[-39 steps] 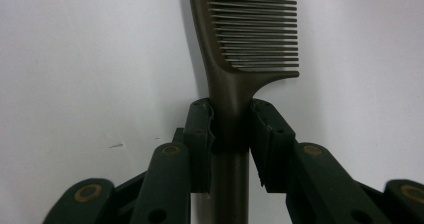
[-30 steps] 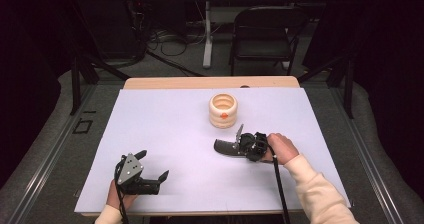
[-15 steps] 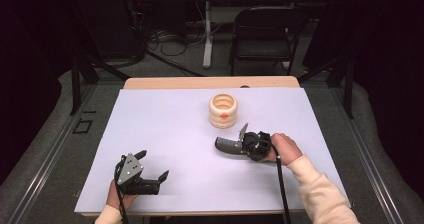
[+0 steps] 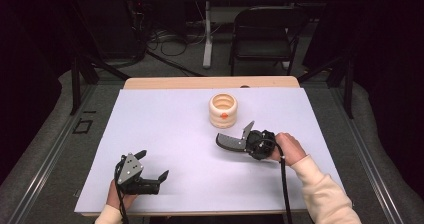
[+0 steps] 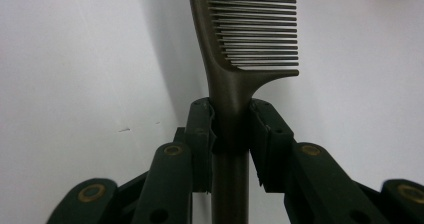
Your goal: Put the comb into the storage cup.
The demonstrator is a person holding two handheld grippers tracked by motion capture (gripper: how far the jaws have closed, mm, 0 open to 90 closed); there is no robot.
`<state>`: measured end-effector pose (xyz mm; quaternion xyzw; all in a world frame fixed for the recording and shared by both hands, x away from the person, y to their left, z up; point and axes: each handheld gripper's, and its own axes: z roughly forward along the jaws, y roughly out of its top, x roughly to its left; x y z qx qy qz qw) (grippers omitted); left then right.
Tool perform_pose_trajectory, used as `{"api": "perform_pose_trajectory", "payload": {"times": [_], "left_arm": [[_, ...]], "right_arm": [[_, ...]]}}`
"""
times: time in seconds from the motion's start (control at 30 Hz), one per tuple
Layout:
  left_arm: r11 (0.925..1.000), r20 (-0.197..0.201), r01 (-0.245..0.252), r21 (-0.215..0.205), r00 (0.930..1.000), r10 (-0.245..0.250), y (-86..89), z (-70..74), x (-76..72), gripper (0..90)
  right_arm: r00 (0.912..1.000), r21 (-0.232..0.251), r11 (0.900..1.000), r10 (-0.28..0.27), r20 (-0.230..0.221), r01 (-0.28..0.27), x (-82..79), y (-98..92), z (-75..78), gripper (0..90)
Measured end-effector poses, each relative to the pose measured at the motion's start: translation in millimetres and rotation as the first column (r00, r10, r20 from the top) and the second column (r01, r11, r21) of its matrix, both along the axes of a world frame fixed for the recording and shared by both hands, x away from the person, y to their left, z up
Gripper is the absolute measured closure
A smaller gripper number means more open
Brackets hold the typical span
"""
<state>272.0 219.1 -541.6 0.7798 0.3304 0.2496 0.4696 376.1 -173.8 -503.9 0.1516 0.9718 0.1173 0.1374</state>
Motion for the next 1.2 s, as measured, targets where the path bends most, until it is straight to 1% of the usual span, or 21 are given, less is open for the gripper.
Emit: {"api": "perform_pose_trajectory", "payload": {"times": [0.03,0.17,0.33,0.37,0.43,0.5,0.6,0.63,0.7,0.77,0.83,0.87,0.93,0.97,1.03,1.13,1.2], "left_arm": [[1.0000,0.000,0.000,0.002,1.0000,0.000,0.2,0.1,0.0,0.0],[1.0000,0.003,0.001,-0.002,1.0000,-0.001,-0.3,0.0,-0.3,0.0],[1.0000,0.000,0.000,0.002,1.0000,0.000,-0.2,0.0,0.1,0.0],[1.0000,0.000,0.000,0.001,1.0000,0.000,-0.1,0.0,0.1,0.0],[1.0000,0.001,-0.001,0.000,1.0000,0.001,0.1,0.1,-0.1,0.0],[1.0000,0.002,-0.001,-0.001,1.0000,0.001,0.0,0.1,-0.2,0.0],[1.0000,0.003,-0.002,-0.002,1.0000,0.002,0.0,0.2,-0.2,0.0],[1.0000,0.002,-0.002,-0.001,1.0000,0.002,0.1,0.2,-0.1,0.0],[1.0000,0.001,-0.003,0.000,1.0000,0.003,0.2,0.2,-0.1,0.0],[1.0000,0.003,-0.003,-0.003,1.0000,0.003,0.3,0.2,-0.3,0.0],[1.0000,0.005,-0.004,-0.004,1.0000,0.004,0.1,0.1,-0.3,0.0],[1.0000,0.005,-0.004,-0.005,1.0000,0.004,0.0,0.1,-0.4,0.0],[1.0000,0.006,-0.004,-0.006,1.0000,0.004,0.0,0.2,-0.5,0.0],[1.0000,0.007,-0.003,-0.004,1.0000,0.003,0.2,0.2,-0.3,0.0],[1.0000,0.003,-0.003,-0.002,1.0000,0.003,0.3,0.3,-0.2,0.0],[1.0000,0.004,-0.003,-0.001,1.0000,0.003,0.5,0.4,-0.3,0.0],[1.0000,0.006,-0.004,-0.006,1.0000,0.004,0.2,0.1,-0.5,0.0]], "right_arm": [[1.0000,0.000,1.000,-0.002,0.009,0.002,-0.6,-0.8,1.4,72.1],[0.9999,0.012,1.000,0.001,0.016,-0.001,-2.2,-2.2,3.6,72.1],[0.9999,0.026,1.000,-0.004,0.017,0.004,-3.1,-3.8,5.3,72.1],[0.9999,0.038,0.999,-0.008,0.015,0.007,-3.5,-4.8,6.0,72.1],[0.9998,0.040,0.999,-0.008,0.016,0.007,-3.8,-5.0,6.4,72.1],[0.9998,0.055,0.998,-0.010,0.017,0.009,-4.5,-5.4,6.9,72.1],[0.9997,0.060,0.998,-0.015,0.020,0.014,-5.9,-5.8,8.7,72.2],[0.9996,0.074,0.997,-0.017,0.022,0.015,-6.7,-6.3,9.3,72.2],[0.9996,0.075,0.997,-0.011,0.026,0.009,-6.5,-6.9,10.0,72.1],[0.9997,0.093,0.996,-0.014,0.022,0.012,-7.3,-7.6,10.9,72.1],[0.9997,0.098,0.995,-0.011,0.023,0.009,-7.5,-7.9,11.1,72.1],[0.9996,0.100,0.995,-0.019,0.020,0.017,-8.5,-7.9,11.9,72.1],[0.9996,0.115,0.993,-0.013,0.027,0.010,-9.0,-8.5,12.7,72.1],[0.9996,0.131,0.991,-0.018,0.022,0.015,-10.0,-9.0,13.1,72.1],[0.9996,0.144,0.990,-0.016,0.021,0.012,-9.9,-9.9,13.5,72.2],[0.9994,0.150,0.988,-0.025,0.026,0.021,-10.3,-10.5,14.1,72.2],[0.9992,0.164,0.986,-0.027,0.029,0.022,-10.6,-11.1,14.6,72.2]]}}
